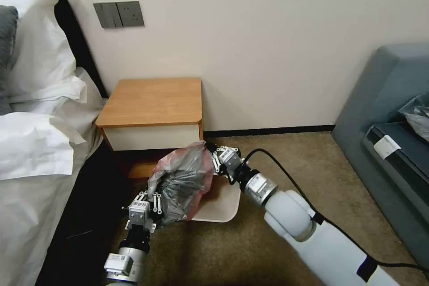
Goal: Pick up the garbage bag from the table and place it over the trash can.
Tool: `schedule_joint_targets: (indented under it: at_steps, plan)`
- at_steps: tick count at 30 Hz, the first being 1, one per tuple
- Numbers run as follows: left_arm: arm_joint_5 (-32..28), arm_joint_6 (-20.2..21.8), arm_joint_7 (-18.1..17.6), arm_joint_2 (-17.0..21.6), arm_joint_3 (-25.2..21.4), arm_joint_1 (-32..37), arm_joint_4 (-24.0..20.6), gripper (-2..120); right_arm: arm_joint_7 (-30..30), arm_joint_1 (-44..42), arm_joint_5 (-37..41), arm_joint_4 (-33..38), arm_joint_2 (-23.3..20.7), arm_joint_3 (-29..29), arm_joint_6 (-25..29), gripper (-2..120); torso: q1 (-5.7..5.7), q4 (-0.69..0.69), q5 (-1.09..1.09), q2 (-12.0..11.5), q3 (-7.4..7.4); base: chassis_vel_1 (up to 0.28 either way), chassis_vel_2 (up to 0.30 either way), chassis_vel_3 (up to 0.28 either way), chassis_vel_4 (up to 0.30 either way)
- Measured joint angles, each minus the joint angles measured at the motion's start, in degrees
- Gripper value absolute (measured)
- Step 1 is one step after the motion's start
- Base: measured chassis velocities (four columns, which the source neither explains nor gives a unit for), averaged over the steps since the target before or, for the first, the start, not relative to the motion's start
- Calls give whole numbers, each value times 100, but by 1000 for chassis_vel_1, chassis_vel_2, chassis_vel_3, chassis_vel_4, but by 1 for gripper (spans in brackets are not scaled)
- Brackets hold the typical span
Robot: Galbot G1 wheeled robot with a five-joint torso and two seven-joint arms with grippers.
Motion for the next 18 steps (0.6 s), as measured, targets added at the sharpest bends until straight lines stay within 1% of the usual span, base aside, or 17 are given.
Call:
schedule_joint_targets:
  at_steps: [2,4,6,8,10,11,13,14,15,17,18]
  plan:
    - [-97,-102,76,-4,-19,-25,-1,7,-7,70,89,-39,-173,28,-44,0,0,0,0,0,0,0,0,0,0]
    - [-128,-118,88,-5,-23,-33,-2,7,-14,80,102,-42,-217,40,-52,0,0,0,0,0,0,0,0,0,0]
    - [-319,-133,112,-11,-51,-76,-35,7,-79,96,160,-28,-458,88,-73,0,0,0,0,0,0,0,0,0,0]
    - [-379,-133,114,-12,-65,-87,-44,7,-105,95,168,-21,-521,112,-73,0,0,0,0,0,0,0,0,0,0]
    - [-638,-60,85,-16,-136,-113,-119,7,-117,71,210,-29,-699,232,-96,8,0,0,1,0,0,0,0,0,0]
    - [-638,-60,85,-16,-136,-113,-119,7,-117,71,210,-29,-699,232,-96,8,0,0,1,0,0,0,0,0,0]
    - [-794,50,53,-22,-163,-123,-160,7,-128,21,237,-17,-803,321,-85,17,0,0,1,0,0,0,0,0,0]
    - [-832,88,36,-25,-178,-125,-168,7,-133,-11,248,-7,-845,362,-80,20,0,0,0,0,0,0,0,0,0]
    - [-832,88,36,-25,-178,-125,-168,7,-133,-11,248,-7,-845,362,-80,20,0,0,0,0,0,0,0,0,0]
    - [-886,132,0,-30,-220,-128,-178,7,-131,-58,262,7,-904,431,-75,28,0,1,0,0,0,0,0,0,0]
    - [-886,132,0,-30,-220,-128,-178,7,-131,-58,262,7,-904,431,-75,28,0,1,0,0,0,0,0,0,0]
